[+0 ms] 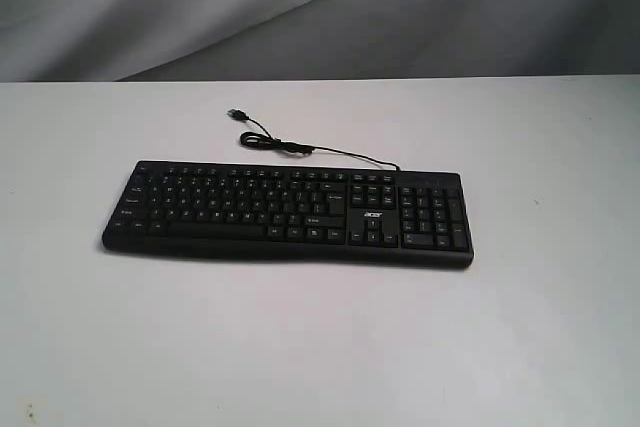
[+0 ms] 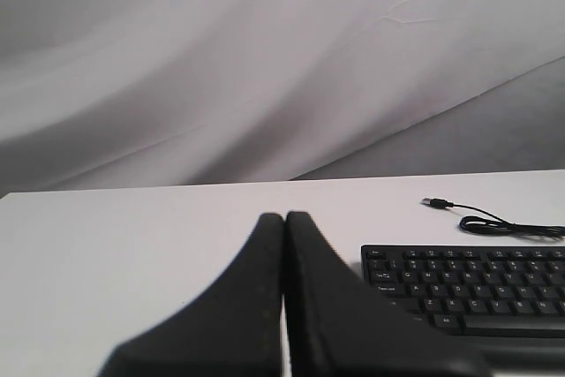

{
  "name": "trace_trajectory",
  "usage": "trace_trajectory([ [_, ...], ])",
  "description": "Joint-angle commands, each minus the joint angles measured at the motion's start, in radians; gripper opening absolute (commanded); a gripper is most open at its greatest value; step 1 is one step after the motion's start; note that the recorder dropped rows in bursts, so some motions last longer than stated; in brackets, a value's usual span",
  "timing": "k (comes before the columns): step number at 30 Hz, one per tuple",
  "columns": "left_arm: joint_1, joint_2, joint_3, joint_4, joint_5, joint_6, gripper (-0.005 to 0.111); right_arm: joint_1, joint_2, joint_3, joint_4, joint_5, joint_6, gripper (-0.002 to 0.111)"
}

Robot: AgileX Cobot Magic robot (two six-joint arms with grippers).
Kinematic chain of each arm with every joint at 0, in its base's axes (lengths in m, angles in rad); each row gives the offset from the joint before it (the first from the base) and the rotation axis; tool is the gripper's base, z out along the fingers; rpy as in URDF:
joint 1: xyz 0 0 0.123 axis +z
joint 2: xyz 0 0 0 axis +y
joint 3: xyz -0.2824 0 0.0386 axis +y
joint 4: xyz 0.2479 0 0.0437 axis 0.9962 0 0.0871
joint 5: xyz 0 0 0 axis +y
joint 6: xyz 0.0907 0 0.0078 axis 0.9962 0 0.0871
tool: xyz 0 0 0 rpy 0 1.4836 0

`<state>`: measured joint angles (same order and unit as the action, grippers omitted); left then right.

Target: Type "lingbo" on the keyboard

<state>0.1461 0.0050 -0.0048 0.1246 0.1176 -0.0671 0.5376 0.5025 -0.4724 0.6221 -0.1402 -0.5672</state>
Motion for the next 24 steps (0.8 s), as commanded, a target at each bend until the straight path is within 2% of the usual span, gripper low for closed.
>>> trace_trajectory([
  [1, -0.007, -0.005, 0.005, 0.0, -0.009, -0.002, 0.001, -0.035, -0.056, 0.119, -0.036, -0.021, -0.007, 0.0],
  [7, -0.007, -0.005, 0.005, 0.0, -0.009, -0.002, 0.001, -0.293, -0.148, 0.278, -0.04, 0.069, 0.189, 0.0],
  [12, -0.007, -0.005, 0.005, 0.0, -0.009, -0.002, 0.001, -0.487, -0.286, 0.355, -0.204, 0.207, 0.455, 0.0],
  [15, -0.007, -0.005, 0.005, 0.0, -0.009, -0.002, 0.001, -0.579, -0.386, 0.358, -0.349, 0.316, 0.498, 0.0],
  [18, -0.007, -0.005, 0.005, 0.0, -0.009, -0.002, 0.001, -0.629, -0.473, 0.358, -0.51, 0.387, 0.498, 0.0],
  [21, -0.007, -0.005, 0.005, 0.0, -0.009, -0.002, 0.001, -0.636, -0.503, 0.358, -0.675, 0.436, 0.498, 0.0],
  [24, -0.007, -0.005, 0.005, 0.0, -0.009, -0.002, 0.001, -0.636, -0.503, 0.358, -0.727, 0.446, 0.498, 0.0],
])
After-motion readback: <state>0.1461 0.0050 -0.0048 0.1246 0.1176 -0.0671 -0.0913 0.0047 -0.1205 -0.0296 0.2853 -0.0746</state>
